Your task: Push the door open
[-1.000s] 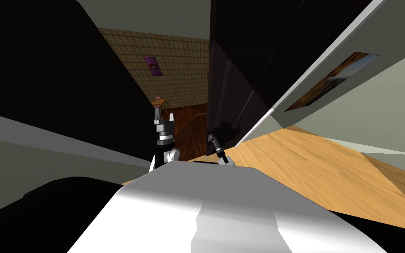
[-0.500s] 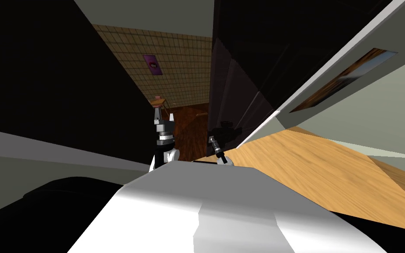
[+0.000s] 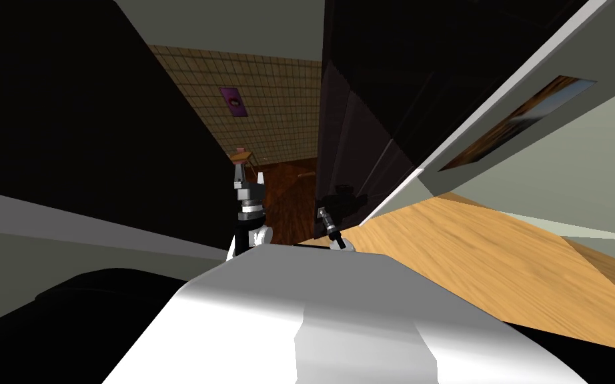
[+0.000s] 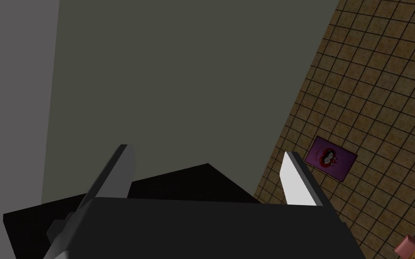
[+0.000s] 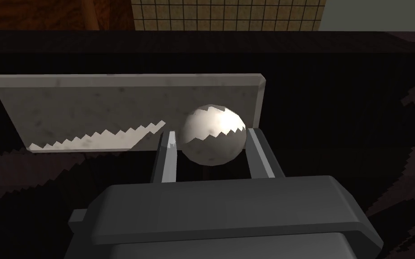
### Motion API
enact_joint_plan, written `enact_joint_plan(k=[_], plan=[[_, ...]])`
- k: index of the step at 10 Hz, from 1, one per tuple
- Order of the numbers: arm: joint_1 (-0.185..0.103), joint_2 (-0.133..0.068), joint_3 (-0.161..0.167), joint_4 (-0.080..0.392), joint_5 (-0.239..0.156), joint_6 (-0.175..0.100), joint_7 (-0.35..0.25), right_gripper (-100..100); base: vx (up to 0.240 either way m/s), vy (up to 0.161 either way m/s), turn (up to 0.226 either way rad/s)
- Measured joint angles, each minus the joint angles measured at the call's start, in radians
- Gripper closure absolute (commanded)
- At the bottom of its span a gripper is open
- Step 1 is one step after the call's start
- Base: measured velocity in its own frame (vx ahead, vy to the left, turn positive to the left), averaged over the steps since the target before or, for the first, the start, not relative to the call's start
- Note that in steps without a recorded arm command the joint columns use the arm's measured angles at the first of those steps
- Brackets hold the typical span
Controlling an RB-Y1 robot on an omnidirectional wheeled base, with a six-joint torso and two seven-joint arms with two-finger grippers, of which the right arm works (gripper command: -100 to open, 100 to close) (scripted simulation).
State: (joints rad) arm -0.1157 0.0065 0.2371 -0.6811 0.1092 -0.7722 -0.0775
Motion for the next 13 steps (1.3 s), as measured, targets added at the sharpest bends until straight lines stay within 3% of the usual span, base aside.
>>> enact_joint_plan(k=[1,2,5,6,7,9,13], plan=[[0.013,-0.005,0.0,-0.015,0.0,0.01,0.0,100,0.093,0.043,-0.014],[-0.003,-0.003,-0.006,0.011,-0.003,-0.003,0.004,100,0.132,0.035,-0.006],[-0.01,-0.015,-0.028,0.014,-0.014,-0.007,0.013,100,0.17,0.106,-0.064],[-0.034,-0.017,-0.049,0.066,-0.024,-0.038,0.023,100,0.138,0.062,-0.035],[-0.032,-0.026,-0.055,0.053,-0.028,-0.037,0.024,-100,-0.076,0.04,-0.048],[-0.031,-0.04,-0.054,0.043,-0.029,-0.029,0.019,-100,-0.148,-0.025,-0.023],[-0.034,-0.036,-0.053,0.042,-0.033,-0.023,0.015,-100,-0.22,-0.006,-0.038]])
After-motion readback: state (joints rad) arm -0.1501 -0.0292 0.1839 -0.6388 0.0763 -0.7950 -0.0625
